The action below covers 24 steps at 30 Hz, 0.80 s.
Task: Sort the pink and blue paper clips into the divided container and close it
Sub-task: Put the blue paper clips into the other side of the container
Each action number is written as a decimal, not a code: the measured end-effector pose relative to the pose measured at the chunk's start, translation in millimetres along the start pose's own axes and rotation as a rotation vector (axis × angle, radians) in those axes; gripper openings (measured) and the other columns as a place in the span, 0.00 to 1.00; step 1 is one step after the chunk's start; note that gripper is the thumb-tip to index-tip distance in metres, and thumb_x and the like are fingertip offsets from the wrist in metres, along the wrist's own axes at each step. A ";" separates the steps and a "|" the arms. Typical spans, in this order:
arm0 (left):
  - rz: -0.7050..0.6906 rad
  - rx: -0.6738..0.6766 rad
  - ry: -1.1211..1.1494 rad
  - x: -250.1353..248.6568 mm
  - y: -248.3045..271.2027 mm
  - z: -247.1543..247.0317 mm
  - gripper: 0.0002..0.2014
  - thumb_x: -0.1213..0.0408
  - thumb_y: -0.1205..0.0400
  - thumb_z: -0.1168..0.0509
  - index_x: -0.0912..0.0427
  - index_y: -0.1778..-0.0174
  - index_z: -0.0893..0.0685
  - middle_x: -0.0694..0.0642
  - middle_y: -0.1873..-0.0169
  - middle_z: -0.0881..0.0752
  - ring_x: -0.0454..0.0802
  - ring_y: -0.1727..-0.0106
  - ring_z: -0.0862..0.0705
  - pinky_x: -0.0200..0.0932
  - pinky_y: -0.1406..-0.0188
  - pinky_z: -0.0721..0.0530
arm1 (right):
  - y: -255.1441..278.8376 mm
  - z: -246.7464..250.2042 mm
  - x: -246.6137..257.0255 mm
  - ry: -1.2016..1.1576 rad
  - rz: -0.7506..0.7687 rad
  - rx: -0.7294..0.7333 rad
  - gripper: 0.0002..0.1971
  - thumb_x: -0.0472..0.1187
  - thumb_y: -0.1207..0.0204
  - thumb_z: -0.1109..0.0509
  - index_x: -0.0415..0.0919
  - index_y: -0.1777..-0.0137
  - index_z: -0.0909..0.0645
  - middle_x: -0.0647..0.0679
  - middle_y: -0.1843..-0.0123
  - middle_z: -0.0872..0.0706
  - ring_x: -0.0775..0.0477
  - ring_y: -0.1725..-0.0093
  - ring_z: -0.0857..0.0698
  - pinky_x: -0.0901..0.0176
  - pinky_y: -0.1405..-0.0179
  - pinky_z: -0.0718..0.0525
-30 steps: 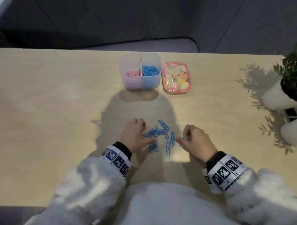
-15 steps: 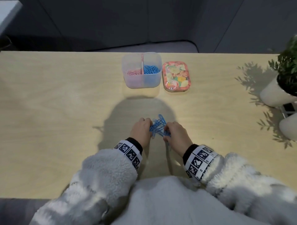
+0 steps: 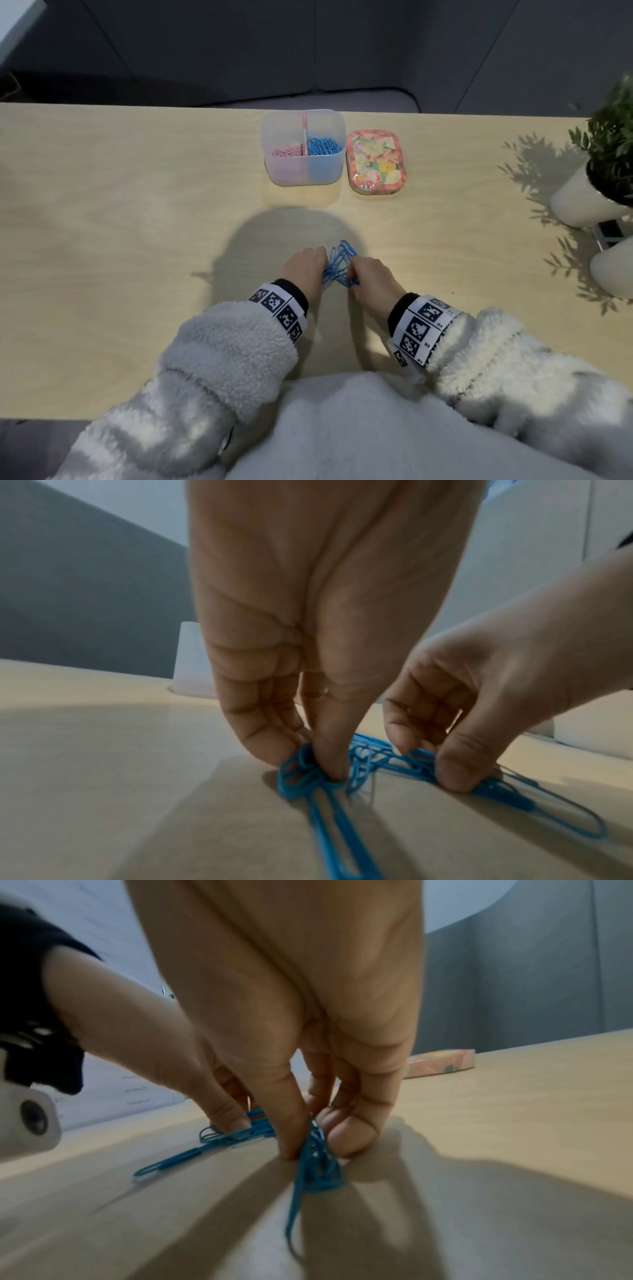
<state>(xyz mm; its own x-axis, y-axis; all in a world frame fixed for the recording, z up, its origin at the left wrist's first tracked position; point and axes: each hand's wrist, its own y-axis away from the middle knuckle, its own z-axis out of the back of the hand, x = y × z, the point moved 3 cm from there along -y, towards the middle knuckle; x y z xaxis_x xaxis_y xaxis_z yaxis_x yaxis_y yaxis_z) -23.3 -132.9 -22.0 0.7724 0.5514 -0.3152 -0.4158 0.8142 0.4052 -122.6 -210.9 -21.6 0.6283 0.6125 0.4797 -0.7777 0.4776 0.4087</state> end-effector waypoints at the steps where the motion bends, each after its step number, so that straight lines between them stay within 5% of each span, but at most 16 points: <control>1: -0.003 0.007 0.008 1.0 -0.5 0.4 0.11 0.75 0.22 0.41 0.67 0.44 0.26 0.67 0.45 0.19 0.65 0.45 0.20 0.52 0.49 0.25 | -1.6 1.1 -1.4 -0.007 0.002 0.019 0.08 0.26 0.29 0.38 0.37 0.53 0.24 0.37 0.48 0.17 0.36 0.49 0.19 0.52 0.55 0.25; 6: -0.004 -0.075 0.038 8.6 0.5 0.8 0.13 0.76 0.21 0.40 0.64 0.41 0.25 0.63 0.43 0.20 0.63 0.44 0.20 0.50 0.50 0.25 | -23.5 32.2 -6.6 -0.208 -0.043 0.045 0.10 0.28 0.31 0.28 0.43 0.65 0.25 0.49 0.66 0.20 0.46 0.62 0.21 0.71 0.71 0.26; 9: -0.014 -0.113 0.083 17.1 0.4 2.8 0.11 0.74 0.20 0.40 0.64 0.43 0.21 0.62 0.44 0.22 0.63 0.47 0.19 0.48 0.53 0.26 | -44.1 71.8 3.7 -0.424 -0.073 0.055 0.12 0.28 0.29 0.27 0.42 0.67 0.24 0.47 0.67 0.20 0.50 0.69 0.20 0.65 0.71 0.22; 16: 0.016 -0.143 0.196 31.7 -2.1 15.0 0.10 0.69 0.20 0.38 0.66 0.44 0.20 0.64 0.46 0.16 0.61 0.44 0.19 0.43 0.54 0.30 | -130.4 154.5 52.7 -0.577 0.008 -0.341 0.16 0.27 0.32 0.25 0.43 0.70 0.27 0.47 0.70 0.22 0.52 0.72 0.21 0.65 0.75 0.19; 20: 0.000 -0.202 0.259 31.7 -8.3 36.3 0.10 0.72 0.22 0.36 0.64 0.45 0.18 0.61 0.46 0.14 0.60 0.43 0.18 0.44 0.49 0.26 | -160.9 157.6 69.1 -0.510 0.043 -0.493 0.11 0.30 0.32 0.25 0.43 0.69 0.23 0.53 0.70 0.21 0.54 0.67 0.21 0.58 0.59 0.16; 22: -0.007 -0.266 0.312 29.0 -16.8 55.3 0.10 0.73 0.22 0.36 0.63 0.45 0.17 0.60 0.47 0.12 0.58 0.44 0.17 0.41 0.49 0.25 | -167.4 150.6 70.0 -0.395 0.058 -0.485 0.02 0.32 0.31 0.26 0.37 0.63 0.16 0.48 0.65 0.16 0.52 0.62 0.19 0.55 0.49 0.15; 24: -0.018 -0.337 0.379 24.9 -30.6 79.6 0.11 0.73 0.22 0.36 0.63 0.45 0.16 0.60 0.46 0.12 0.57 0.44 0.16 0.38 0.50 0.26 | -168.1 145.8 66.1 -0.326 0.065 -0.448 0.04 0.36 0.28 0.27 0.34 0.59 0.13 0.42 0.59 0.11 0.49 0.58 0.17 0.51 0.46 0.15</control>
<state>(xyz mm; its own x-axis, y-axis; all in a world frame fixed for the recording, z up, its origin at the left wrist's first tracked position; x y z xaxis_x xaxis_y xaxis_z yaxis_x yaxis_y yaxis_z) 46.8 -158.6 26.1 0.5782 0.5127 -0.6347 -0.5841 0.8032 0.1168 52.7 -342.6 54.6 0.4973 0.4571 0.7374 -0.7037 0.7097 0.0346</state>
